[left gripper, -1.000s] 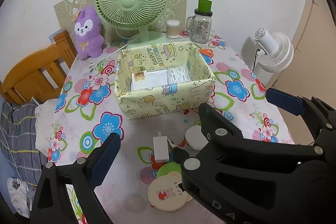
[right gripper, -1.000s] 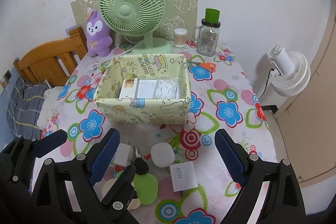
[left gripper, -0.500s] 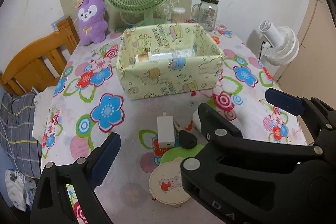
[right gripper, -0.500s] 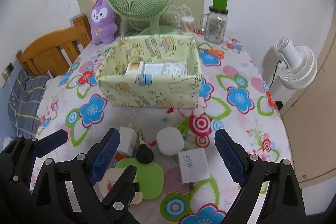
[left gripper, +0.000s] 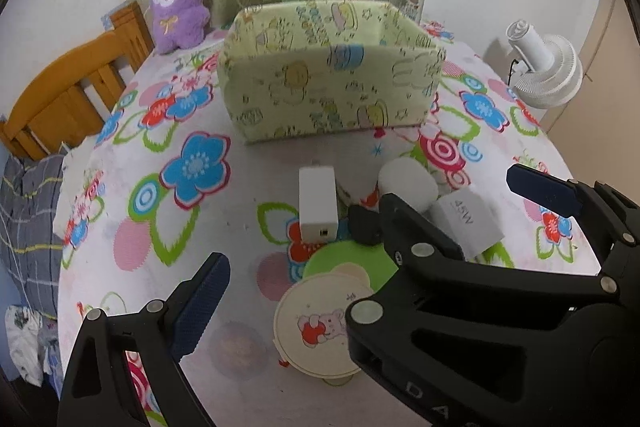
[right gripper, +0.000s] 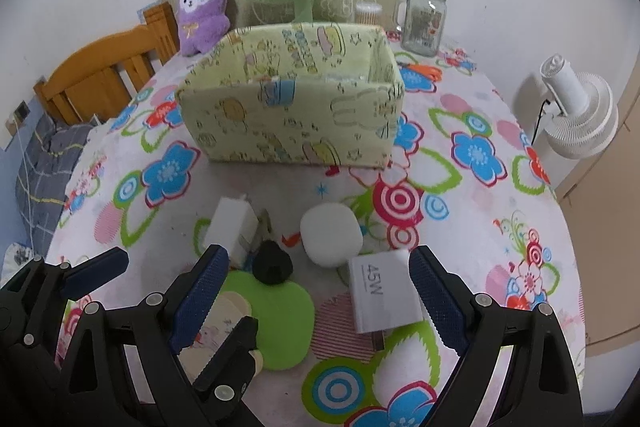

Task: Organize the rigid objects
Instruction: 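Grasp the white charger with the right tool while the left reaches the bear-printed container, then lift the white charger with the right tool while the left grips the bear-printed container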

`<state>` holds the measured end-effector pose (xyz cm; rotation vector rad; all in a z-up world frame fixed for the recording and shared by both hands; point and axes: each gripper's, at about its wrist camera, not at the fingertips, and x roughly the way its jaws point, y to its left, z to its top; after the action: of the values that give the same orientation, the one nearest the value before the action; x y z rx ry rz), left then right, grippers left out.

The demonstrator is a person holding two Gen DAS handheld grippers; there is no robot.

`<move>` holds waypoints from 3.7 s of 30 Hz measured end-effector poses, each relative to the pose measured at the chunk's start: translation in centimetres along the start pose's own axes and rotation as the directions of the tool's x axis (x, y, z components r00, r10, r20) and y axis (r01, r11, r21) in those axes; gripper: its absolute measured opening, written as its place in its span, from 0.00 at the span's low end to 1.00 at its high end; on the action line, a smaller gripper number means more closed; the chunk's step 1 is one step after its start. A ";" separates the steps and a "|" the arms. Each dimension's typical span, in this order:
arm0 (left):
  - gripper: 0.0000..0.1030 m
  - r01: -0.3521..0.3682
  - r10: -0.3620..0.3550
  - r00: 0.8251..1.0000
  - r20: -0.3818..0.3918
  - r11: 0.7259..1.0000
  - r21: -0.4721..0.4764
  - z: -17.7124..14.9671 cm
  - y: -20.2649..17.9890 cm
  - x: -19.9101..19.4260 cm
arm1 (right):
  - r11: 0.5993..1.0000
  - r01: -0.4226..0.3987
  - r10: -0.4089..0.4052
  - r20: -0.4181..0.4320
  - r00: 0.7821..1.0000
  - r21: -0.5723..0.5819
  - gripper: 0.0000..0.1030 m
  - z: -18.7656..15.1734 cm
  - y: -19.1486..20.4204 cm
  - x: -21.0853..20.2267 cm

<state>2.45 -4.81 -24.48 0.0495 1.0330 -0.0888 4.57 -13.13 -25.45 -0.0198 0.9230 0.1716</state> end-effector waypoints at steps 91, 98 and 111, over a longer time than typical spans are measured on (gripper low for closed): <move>0.74 -0.011 0.008 0.995 -0.104 1.000 -0.025 -1.4 -2.9 3.8 | 0.990 0.055 -0.031 -0.176 0.984 0.133 0.52 -3.3 -4.0 3.4; 0.79 -0.028 0.026 0.995 -0.097 1.000 -0.014 -2.1 -3.2 4.1 | 0.985 0.049 -0.020 -0.175 0.984 0.163 0.52 -4.3 -4.1 3.9; 0.74 -0.024 0.022 0.996 -0.083 0.999 -0.024 -0.8 -3.2 3.3 | 0.984 0.035 -0.005 -0.167 0.986 0.175 0.52 -3.1 -4.4 3.2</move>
<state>3.10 -8.07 -27.76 0.0430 1.1159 -0.0529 4.70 -17.31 -30.15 0.1230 1.1014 0.0690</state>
